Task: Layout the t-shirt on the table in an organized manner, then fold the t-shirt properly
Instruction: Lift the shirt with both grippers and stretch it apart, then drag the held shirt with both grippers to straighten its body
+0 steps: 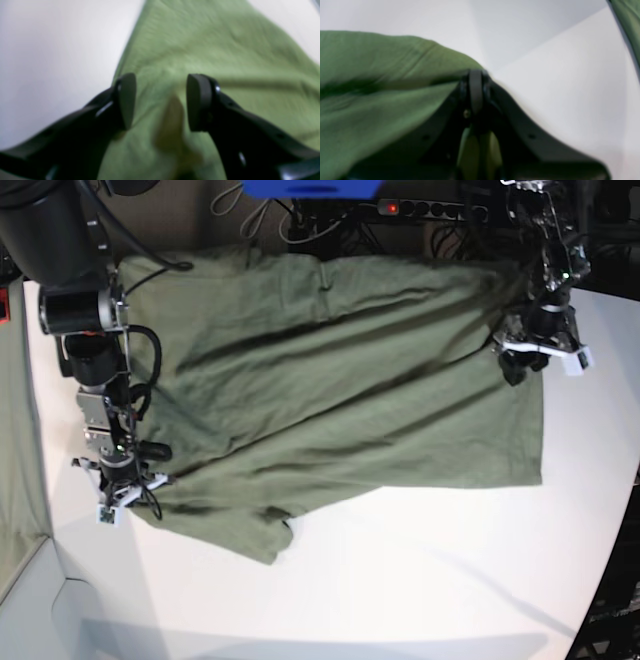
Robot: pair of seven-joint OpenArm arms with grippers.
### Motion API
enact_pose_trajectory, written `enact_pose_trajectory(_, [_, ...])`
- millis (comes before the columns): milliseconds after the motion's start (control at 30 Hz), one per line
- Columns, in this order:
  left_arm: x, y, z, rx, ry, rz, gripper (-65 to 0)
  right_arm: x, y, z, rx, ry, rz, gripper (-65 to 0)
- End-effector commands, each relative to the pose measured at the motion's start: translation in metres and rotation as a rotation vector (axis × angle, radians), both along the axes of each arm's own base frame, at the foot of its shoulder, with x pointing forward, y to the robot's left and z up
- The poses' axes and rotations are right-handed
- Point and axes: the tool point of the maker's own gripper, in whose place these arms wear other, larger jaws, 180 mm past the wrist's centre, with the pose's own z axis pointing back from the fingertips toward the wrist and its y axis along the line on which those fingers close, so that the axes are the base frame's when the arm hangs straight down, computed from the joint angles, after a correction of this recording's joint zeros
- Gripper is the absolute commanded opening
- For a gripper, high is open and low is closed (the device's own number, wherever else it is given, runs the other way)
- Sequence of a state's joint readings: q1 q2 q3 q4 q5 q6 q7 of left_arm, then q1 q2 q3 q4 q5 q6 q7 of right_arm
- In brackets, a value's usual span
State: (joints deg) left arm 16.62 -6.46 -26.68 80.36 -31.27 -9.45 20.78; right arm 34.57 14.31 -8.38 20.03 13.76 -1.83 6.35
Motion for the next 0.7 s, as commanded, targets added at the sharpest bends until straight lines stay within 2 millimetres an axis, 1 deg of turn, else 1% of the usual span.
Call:
enact_pose_trajectory(0, [-0.036, -0.028, -0.034, -0.055, 0.202, -0.068, -32.1, -0.017, 0.004, -0.024, 0.023, 0.13, -0.014, -65.0])
enact_pose_trajectory(33, [-0.037, -0.036, -0.031, -0.052, 0.198, -0.095, -32.1, -0.016, 0.01, -0.025, 0.03, 0.13, -0.008, -65.0])
enact_pose_trajectory(67, [-0.039, -0.044, -0.027, -0.051, 0.191, -0.121, -32.1, -0.02, 0.013, -0.03, 0.033, 0.139, -0.005, -65.0])
enact_pose_trajectory(167, [-0.039, -0.063, -0.012, -0.042, 0.159, -0.181, -32.1, -0.023, 0.017, -0.034, 0.038, 0.147, -0.002, -65.0])
enact_pose_trajectory(300, [-0.034, -0.069, 0.015, -0.017, 0.095, -0.209, -32.1, -0.023, 0.017, -0.034, 0.038, 0.147, -0.002, -65.0])
enact_pose_trajectory(400, [-0.027, -0.068, 0.032, 0.006, 0.052, -0.22, -32.1, -0.02, 0.017, -0.03, 0.042, 0.137, -0.004, -65.0])
enact_pose_trajectory(467, [-0.023, -0.066, 0.042, 0.019, 0.025, -0.218, -32.1, -0.014, 0.017, -0.022, 0.04, 0.108, 0.0, -65.0])
enact_pose_trajectory(567, [-0.015, -0.044, 0.07, 0.068, -0.044, -0.17, -32.1, -0.003, 0.021, -0.006, 0.036, 0.055, 0.018, -65.0])
enact_pose_trajectory(600, [-0.014, -0.04, 0.079, 0.083, -0.062, -0.161, -32.1, -0.003, 0.021, -0.006, 0.037, 0.058, 0.018, -65.0])
enact_pose_trajectory(667, [-0.013, -0.035, 0.09, 0.102, -0.087, -0.151, -32.1, -0.002, 0.02, -0.005, 0.042, 0.069, 0.015, -65.0])
